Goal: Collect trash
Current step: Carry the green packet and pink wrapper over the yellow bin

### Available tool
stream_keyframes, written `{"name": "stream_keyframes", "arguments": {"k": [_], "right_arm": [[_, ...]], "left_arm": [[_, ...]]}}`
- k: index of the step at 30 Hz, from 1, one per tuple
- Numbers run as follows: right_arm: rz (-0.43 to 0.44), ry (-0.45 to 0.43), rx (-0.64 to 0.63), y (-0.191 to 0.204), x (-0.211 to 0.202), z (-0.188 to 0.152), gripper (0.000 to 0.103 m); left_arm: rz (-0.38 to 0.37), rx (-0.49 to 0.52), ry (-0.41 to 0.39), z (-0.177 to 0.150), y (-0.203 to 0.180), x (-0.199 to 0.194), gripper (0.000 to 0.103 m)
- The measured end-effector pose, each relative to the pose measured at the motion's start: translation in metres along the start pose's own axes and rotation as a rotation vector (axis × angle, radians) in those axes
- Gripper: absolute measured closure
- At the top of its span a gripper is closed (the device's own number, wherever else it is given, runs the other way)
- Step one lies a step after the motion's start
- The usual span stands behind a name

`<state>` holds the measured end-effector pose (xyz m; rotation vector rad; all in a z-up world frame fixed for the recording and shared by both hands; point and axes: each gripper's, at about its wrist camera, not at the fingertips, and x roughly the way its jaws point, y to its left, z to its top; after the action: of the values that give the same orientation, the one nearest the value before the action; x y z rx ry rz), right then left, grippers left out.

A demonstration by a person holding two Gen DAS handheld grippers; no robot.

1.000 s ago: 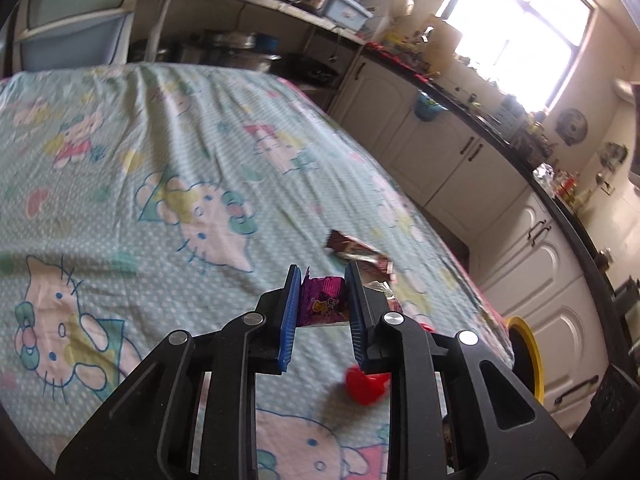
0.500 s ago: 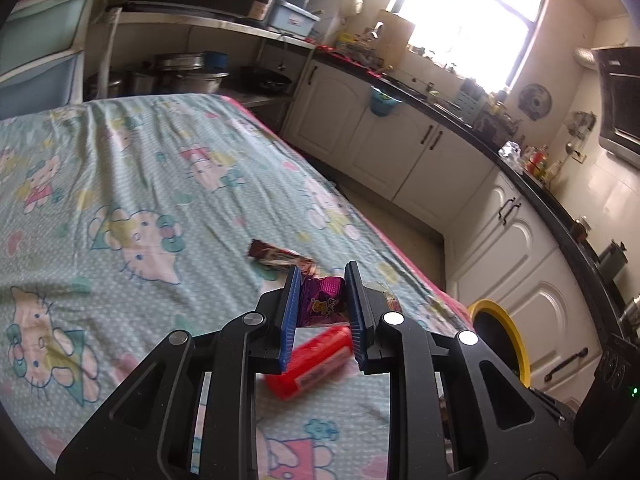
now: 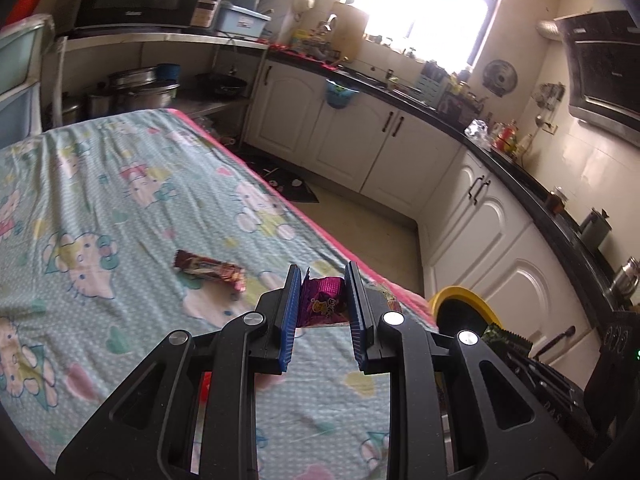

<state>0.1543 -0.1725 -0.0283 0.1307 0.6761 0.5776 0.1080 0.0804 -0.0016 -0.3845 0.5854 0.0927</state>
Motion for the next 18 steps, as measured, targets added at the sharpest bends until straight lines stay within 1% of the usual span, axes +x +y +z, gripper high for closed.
{"name": "stream_keyframes", "arguments": {"k": [8, 18], "right_arm": [[-0.066, -0.049, 0.064, -0.037, -0.015, 0.006, 0.095], [-0.19, -0.085, 0.155, -0.09, -0.028, 0.001, 0.095]], "left_arm": [[-0.041, 0.053, 0.015, 0.001, -0.033, 0.016, 0.086], [-0.099, 0.136, 0.054, -0.005, -0.085, 0.044, 0.086]]}}
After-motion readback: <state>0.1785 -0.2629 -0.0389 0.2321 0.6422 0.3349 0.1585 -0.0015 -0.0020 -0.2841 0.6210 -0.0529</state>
